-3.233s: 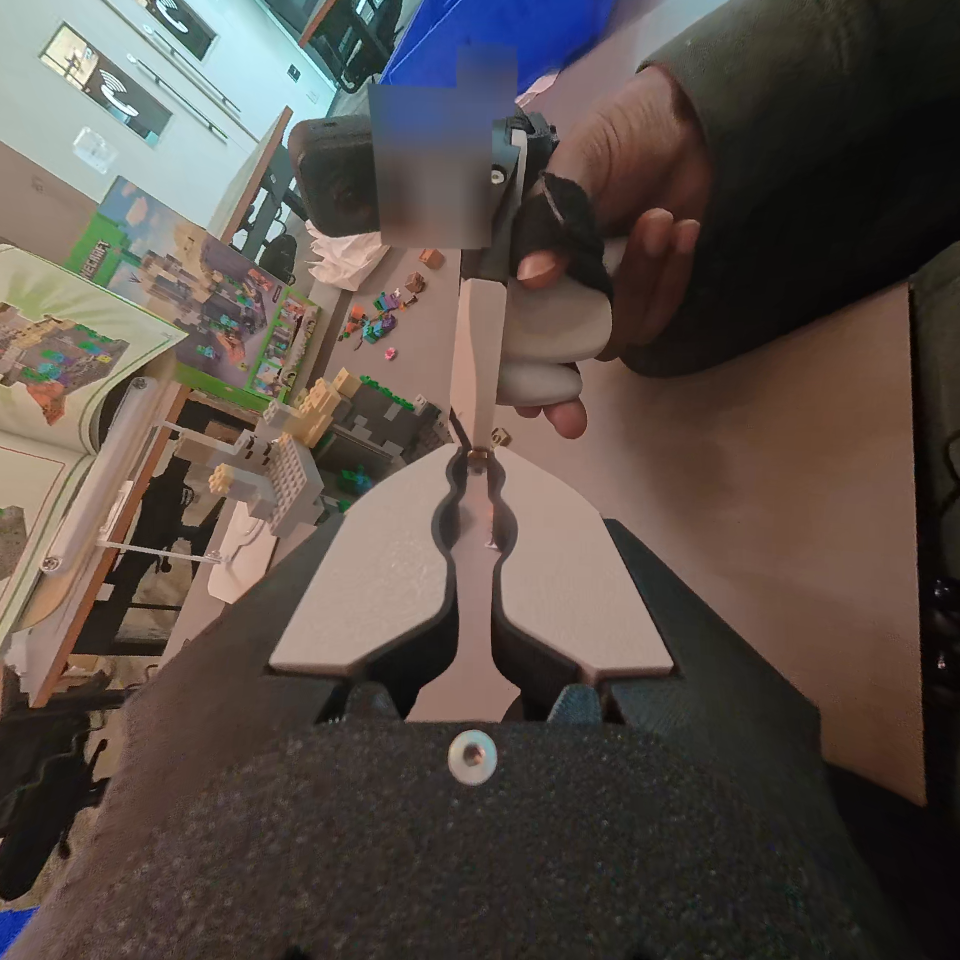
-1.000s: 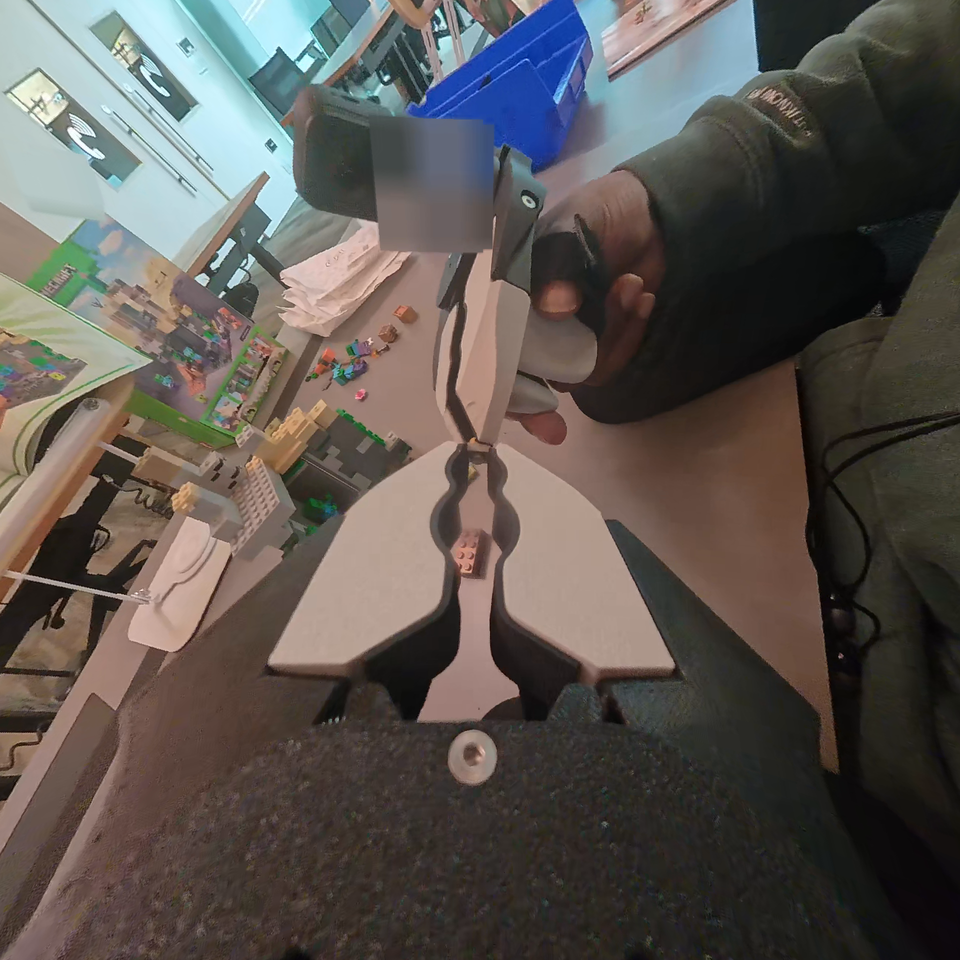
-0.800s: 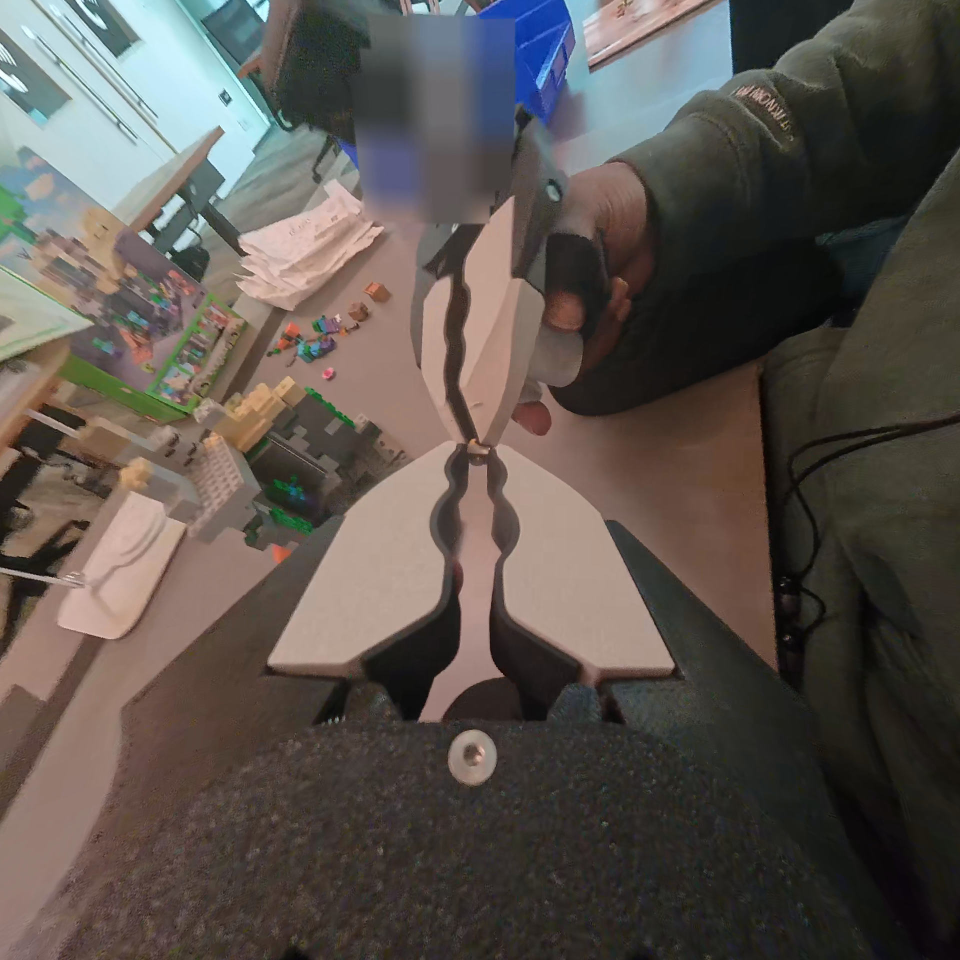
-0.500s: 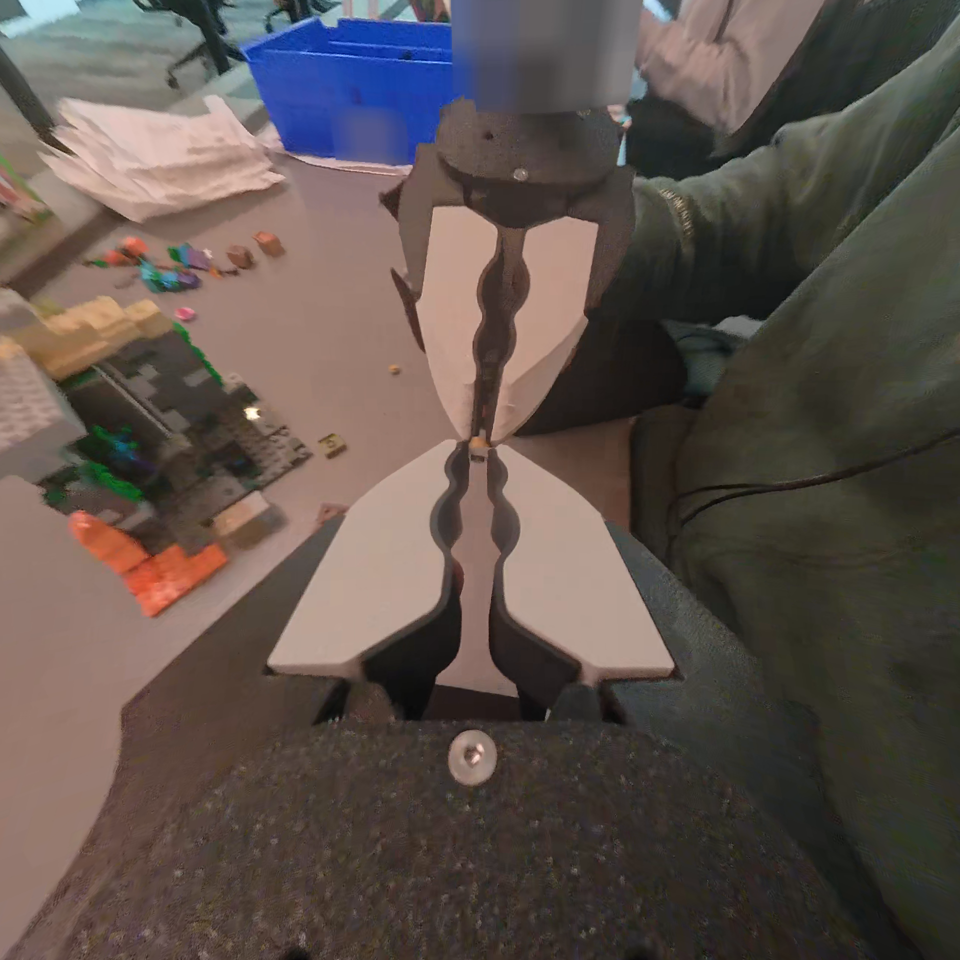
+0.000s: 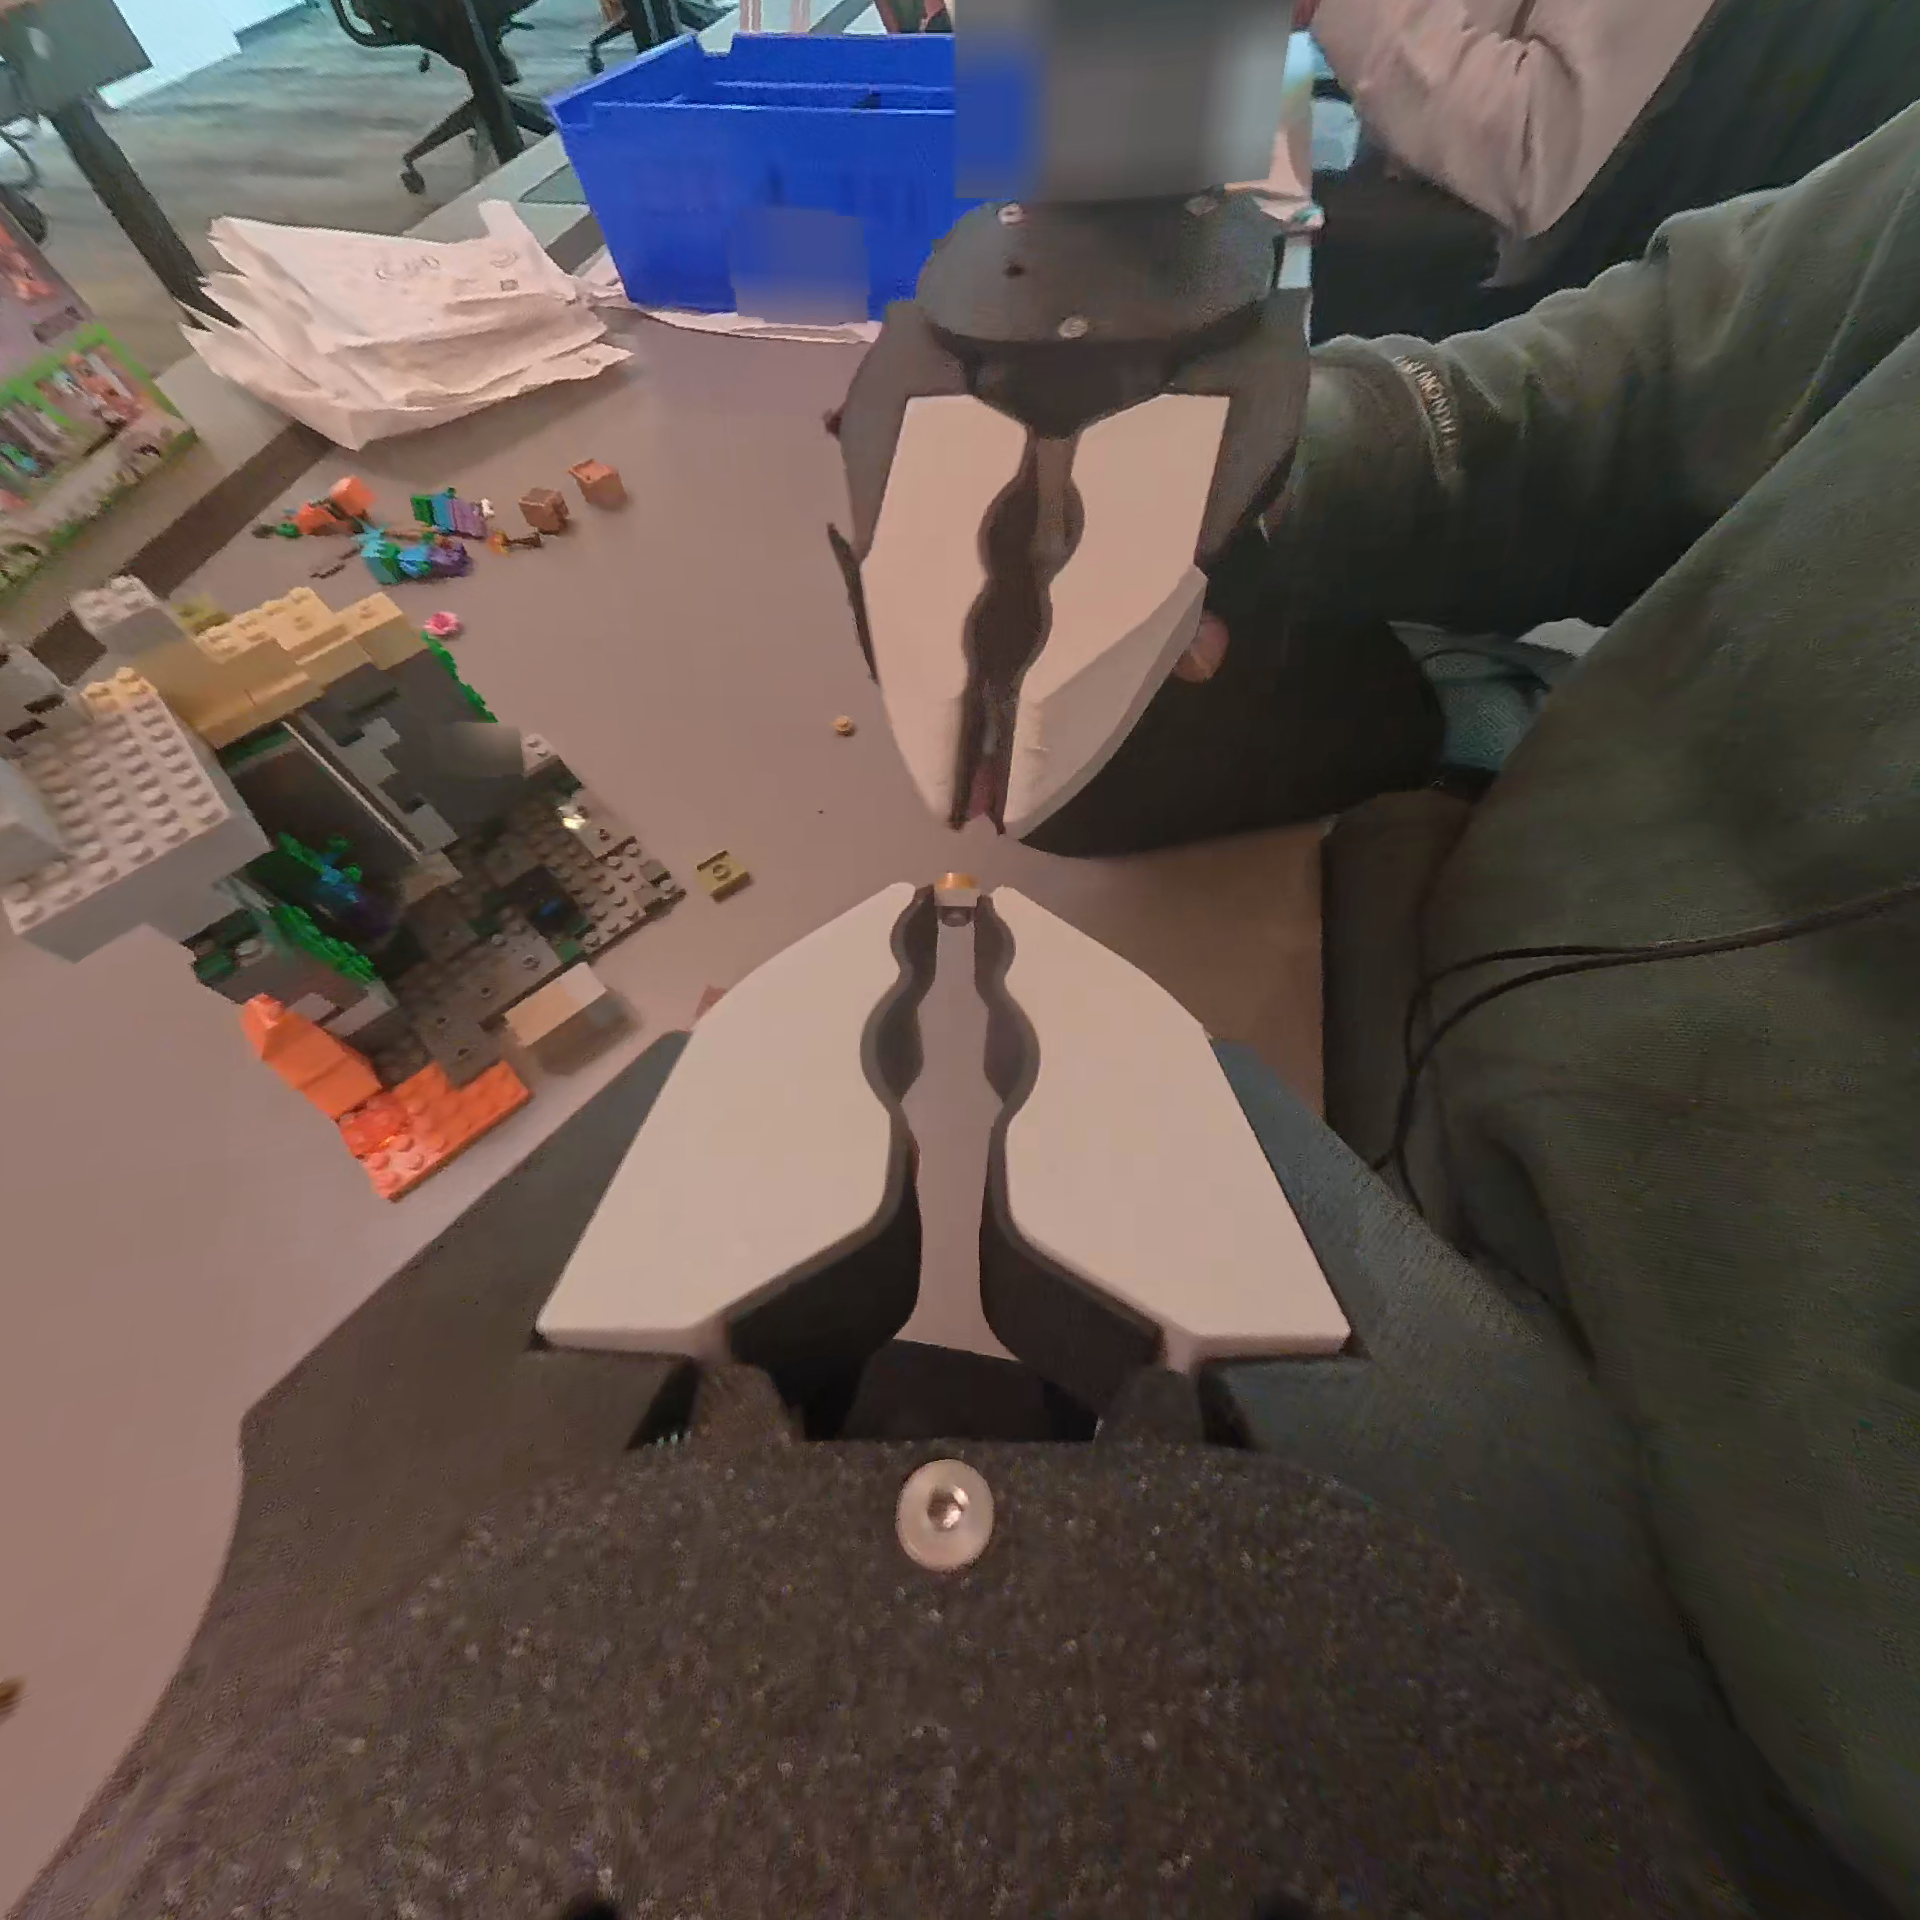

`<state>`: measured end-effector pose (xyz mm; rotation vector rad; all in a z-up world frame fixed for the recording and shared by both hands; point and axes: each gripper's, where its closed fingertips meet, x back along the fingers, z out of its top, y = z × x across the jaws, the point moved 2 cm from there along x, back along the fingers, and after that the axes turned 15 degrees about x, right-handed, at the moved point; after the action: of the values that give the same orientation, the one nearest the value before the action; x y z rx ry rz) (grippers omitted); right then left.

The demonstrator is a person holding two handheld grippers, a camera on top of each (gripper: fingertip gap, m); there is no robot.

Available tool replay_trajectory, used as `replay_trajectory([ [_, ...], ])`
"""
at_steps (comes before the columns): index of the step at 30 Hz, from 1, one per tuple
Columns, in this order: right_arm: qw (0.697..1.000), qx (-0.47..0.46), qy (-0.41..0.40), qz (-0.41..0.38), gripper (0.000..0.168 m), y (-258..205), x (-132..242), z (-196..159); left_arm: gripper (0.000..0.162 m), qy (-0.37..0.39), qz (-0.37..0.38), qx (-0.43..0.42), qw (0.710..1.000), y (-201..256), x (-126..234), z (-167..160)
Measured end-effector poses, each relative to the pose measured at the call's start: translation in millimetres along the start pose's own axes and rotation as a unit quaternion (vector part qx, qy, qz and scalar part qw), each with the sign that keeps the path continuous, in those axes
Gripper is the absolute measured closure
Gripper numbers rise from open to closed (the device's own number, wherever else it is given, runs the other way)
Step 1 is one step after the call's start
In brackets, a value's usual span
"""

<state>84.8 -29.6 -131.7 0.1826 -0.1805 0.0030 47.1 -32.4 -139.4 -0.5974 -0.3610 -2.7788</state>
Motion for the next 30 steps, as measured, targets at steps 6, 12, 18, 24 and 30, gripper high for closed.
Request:
replay_trajectory([
  [6, 0.985, -0.164, 0.039, 0.029, 0.153, 4, -5, 1, 0.154, 0.02, 0.072, -0.087, 0.993, 2, 1, 8],
  [12, 0.963, -0.255, 0.072, 0.044, 0.159, 5, -7, 9, 0.155, 0.041, 0.17, -0.215, 0.961, 1, 6, 19],
  [18, 0.953, -0.287, 0.08, 0.053, 0.158, 6, -9, 13, 0.154, 0.037, 0.213, -0.295, 0.931, 4, 6, 20],
  [24, 0.953, -0.286, 0.08, 0.053, 0.161, 6, -10, 10, 0.154, 0.027, 0.221, -0.315, 0.923, 3, 6, 17],
  [30, 0.955, -0.272, 0.092, 0.076, 0.162, 0, -8, 9, 0.154, 0.024, 0.187, -0.306, 0.933, 10, 6, 16],
])
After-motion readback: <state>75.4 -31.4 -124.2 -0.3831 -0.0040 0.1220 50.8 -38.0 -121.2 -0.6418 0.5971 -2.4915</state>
